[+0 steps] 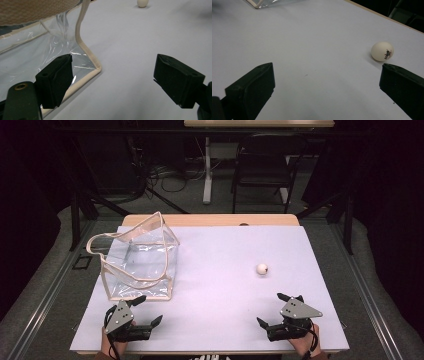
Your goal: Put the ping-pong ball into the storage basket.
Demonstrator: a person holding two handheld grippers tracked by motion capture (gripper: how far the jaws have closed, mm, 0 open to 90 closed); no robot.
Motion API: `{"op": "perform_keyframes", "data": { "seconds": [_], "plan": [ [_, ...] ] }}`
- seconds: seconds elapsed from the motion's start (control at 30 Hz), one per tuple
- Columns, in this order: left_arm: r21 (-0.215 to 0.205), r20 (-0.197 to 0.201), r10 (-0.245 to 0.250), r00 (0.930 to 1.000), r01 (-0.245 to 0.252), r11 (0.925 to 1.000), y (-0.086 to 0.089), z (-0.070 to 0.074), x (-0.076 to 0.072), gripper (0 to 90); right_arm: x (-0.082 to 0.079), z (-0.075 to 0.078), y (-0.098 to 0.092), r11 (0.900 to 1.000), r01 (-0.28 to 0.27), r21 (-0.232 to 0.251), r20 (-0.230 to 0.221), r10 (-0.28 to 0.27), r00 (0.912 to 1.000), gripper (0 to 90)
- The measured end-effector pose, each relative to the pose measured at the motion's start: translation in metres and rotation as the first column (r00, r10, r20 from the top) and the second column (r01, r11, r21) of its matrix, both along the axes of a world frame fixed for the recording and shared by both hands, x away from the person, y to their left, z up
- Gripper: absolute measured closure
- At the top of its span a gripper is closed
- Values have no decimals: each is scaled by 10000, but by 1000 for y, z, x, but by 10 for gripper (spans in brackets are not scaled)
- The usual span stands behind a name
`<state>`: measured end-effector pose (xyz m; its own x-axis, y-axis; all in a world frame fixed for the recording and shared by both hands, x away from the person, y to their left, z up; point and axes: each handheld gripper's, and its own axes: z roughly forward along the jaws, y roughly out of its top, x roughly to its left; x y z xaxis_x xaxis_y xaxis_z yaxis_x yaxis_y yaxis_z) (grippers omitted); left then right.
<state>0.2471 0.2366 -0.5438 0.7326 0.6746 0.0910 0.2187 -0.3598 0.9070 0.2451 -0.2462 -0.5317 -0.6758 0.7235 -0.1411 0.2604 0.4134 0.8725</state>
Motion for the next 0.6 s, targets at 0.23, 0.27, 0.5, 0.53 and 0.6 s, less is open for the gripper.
{"op": "perform_keyframes", "data": {
  "seconds": [0.23,0.27,0.5,0.53,0.6],
  "plan": [
    [150,-19,-20,10000,20,9999,-1,-1,1,160,3,-1,1,10000,-22,-82,-74,21,10000,0],
    [135,-17,-60,10000,61,9999,-1,-2,1,160,3,-2,1,10000,8,-92,-88,-9,10000,0],
    [156,-29,-132,9999,132,9998,0,-2,1,160,5,-2,2,9995,161,-267,-223,-167,9996,0],
    [144,15,-127,9999,126,9998,0,-2,1,160,6,-2,2,9995,198,-246,-261,-204,9995,0],
    [147,-4,-124,9999,124,9998,0,-2,0,160,9,-2,2,9993,215,-298,-271,-223,9994,0]
  ]
}}
